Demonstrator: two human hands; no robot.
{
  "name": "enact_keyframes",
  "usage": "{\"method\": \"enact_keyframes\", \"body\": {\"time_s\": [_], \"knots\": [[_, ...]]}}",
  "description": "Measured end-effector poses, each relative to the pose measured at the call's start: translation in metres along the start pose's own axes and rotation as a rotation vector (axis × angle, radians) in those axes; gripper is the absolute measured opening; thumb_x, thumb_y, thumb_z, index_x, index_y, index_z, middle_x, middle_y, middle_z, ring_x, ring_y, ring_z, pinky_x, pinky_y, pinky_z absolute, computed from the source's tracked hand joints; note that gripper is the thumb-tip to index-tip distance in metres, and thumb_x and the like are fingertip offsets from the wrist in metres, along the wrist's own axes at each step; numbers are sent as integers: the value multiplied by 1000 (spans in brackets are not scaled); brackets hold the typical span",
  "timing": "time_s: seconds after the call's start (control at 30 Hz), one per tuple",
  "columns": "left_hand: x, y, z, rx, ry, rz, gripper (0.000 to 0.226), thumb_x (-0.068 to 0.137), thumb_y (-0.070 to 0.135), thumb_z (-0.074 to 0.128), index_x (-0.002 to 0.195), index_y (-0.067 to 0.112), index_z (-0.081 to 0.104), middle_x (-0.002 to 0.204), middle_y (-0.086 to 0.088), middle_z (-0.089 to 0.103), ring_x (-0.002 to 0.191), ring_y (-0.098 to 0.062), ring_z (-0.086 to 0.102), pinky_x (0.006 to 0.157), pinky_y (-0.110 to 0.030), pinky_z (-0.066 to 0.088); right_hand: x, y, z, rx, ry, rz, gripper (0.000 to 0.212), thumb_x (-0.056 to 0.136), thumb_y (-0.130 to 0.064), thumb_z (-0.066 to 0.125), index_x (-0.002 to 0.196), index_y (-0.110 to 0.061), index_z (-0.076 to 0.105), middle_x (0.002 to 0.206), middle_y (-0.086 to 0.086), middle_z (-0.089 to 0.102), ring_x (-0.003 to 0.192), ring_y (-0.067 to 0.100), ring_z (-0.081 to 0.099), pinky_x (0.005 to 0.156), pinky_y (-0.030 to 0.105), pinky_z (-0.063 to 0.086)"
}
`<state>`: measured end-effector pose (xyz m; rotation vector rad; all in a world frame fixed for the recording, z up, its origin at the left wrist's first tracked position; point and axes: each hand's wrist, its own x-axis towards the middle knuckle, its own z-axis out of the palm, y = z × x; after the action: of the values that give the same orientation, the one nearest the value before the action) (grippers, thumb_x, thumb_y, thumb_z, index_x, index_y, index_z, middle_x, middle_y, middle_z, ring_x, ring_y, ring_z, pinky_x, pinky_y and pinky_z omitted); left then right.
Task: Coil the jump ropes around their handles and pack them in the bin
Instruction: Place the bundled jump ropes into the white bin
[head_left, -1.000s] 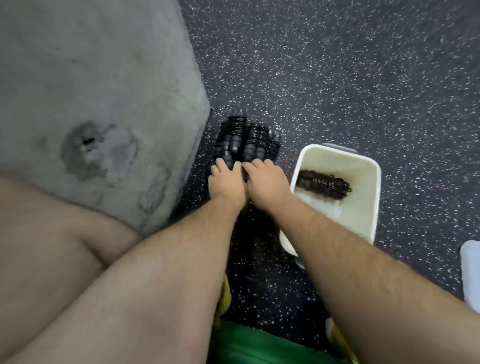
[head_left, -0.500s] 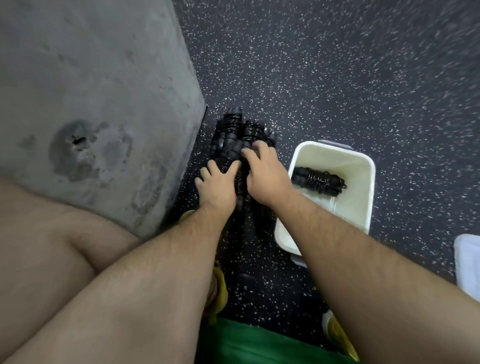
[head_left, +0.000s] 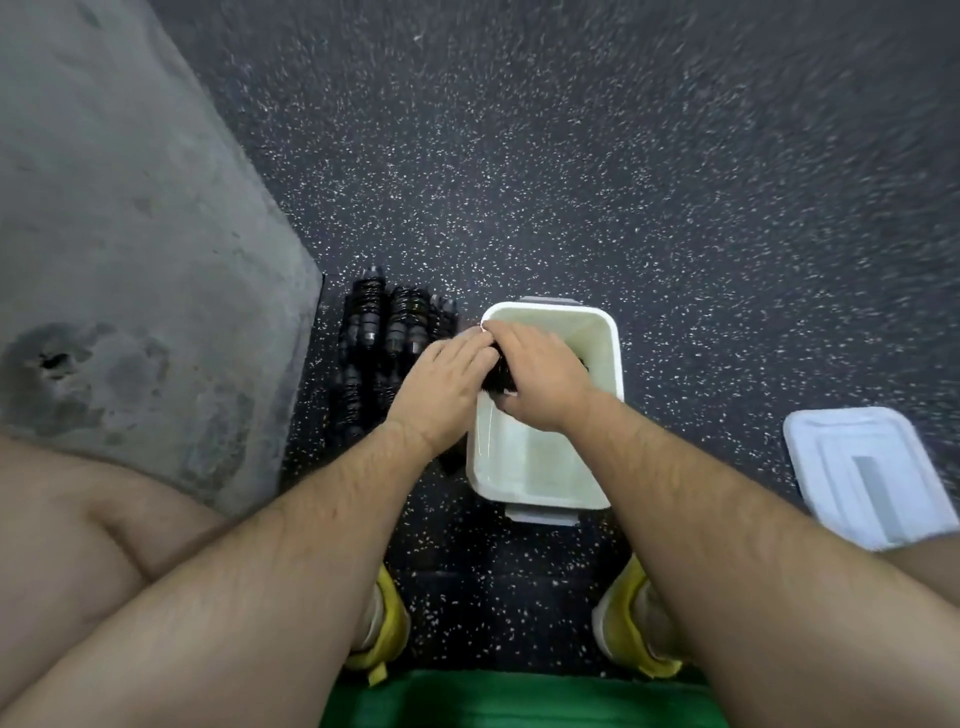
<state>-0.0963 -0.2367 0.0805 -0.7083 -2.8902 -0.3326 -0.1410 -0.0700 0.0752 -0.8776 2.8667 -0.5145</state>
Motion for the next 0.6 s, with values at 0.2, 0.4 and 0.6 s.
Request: {"method": "enact_keyframes", "body": {"time_s": [0.2,0.4,0.6], "knots": [[9,22,14,-170,-40,-289,51,87,14,66,131,9,42,134,-8,51,120,-23,51,98,-36,46,-32,39,11,-66,-35,272,80,76,-46,79,140,-20,39,119,6,52,106,29,52,92,40,42],[6,20,35,-220,-221,-409,54,100,19,53,150,9,34,150,-1,38,132,-20,46,107,-33,38,-38,47,55,-183,-190,303,79,80,-54,70,140,-14,39,126,7,50,116,29,43,106,40,32],[1,8,53,-198,-239,-427,61,96,14,58,152,11,32,155,1,32,127,-21,51,106,-35,41,-29,42,90,-205,-271,245,73,79,-37,72,141,-13,40,132,6,38,115,27,38,103,39,36]]}}
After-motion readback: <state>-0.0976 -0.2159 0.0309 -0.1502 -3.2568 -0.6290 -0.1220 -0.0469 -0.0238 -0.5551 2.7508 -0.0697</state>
